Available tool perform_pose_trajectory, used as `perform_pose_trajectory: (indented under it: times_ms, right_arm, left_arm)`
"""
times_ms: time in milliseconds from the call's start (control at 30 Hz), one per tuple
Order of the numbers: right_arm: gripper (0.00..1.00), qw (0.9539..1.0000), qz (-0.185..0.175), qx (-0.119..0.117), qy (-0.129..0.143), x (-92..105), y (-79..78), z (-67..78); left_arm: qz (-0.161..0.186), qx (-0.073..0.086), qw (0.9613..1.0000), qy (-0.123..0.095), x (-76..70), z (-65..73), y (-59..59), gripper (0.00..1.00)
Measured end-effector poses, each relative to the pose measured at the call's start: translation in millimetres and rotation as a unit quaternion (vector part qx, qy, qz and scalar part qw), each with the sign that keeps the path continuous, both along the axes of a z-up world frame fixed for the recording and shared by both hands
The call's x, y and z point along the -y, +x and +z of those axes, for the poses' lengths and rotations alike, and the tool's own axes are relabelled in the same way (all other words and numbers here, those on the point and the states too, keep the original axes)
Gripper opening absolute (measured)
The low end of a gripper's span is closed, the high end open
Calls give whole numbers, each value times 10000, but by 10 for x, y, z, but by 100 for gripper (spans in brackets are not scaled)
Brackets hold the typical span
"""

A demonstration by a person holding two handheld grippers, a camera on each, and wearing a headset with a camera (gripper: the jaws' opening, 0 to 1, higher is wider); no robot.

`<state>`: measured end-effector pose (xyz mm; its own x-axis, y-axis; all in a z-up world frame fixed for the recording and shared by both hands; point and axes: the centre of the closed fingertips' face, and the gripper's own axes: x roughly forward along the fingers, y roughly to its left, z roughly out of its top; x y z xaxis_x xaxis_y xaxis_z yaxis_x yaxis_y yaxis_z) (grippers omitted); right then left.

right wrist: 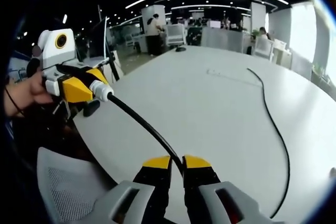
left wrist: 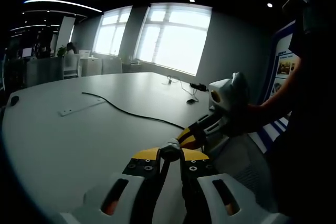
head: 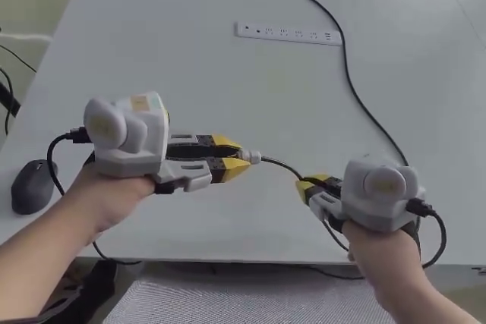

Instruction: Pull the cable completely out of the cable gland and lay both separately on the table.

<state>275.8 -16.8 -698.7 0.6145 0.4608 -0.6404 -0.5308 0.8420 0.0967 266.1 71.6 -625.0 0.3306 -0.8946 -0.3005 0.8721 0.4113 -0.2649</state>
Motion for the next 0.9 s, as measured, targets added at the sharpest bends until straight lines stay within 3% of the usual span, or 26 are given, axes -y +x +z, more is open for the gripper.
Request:
perform_pose_trajectory:
  times_ms: [167, 267, 300, 333, 367, 400, 500, 567, 700, 800, 900]
  right_arm:
    - [12, 9991, 318, 288, -58, -119, 8, 180]
    - [14, 9941, 790, 636, -385, -224, -3, 302]
    - [15, 9913, 954, 734, -524, -261, -13, 332]
    - [15, 9848, 1216, 920, -837, -305, -22, 373]
    - [15, 9766, 1474, 1103, -1108, -343, -27, 399]
    - [15, 9649, 1807, 1310, -1384, -414, -49, 426]
    - [14, 9545, 2072, 1481, -1553, -529, -65, 486]
    - [13, 9483, 2181, 1595, -1667, -581, -52, 524]
    - [11, 9425, 2362, 1665, -1676, -681, -61, 548]
    - [10, 9345, 2574, 1719, -1757, -734, -85, 532]
    - [10, 9335, 2608, 1724, -1757, -745, -90, 529]
  left_arm:
    - [22, -9, 10000, 16, -1, -15, -24, 15]
    - [26, -8, 10000, 61, -8, -33, -35, 15]
    - [29, -13, 10000, 68, -12, -37, -38, 15]
    - [37, -21, 10000, 65, -16, -38, -39, 15]
    - [44, -18, 10000, 63, -19, -36, -39, 15]
    - [46, -20, 10000, 65, -21, -37, -38, 15]
    - [42, -22, 10000, 78, -20, -42, -40, 15]
    - [49, -21, 10000, 78, -18, -40, -37, 15]
    - [46, -20, 10000, 74, -10, -38, -41, 15]
    - [59, -23, 10000, 68, -9, -35, -34, 15]
    - [51, -11, 10000, 56, -6, -24, -33, 15]
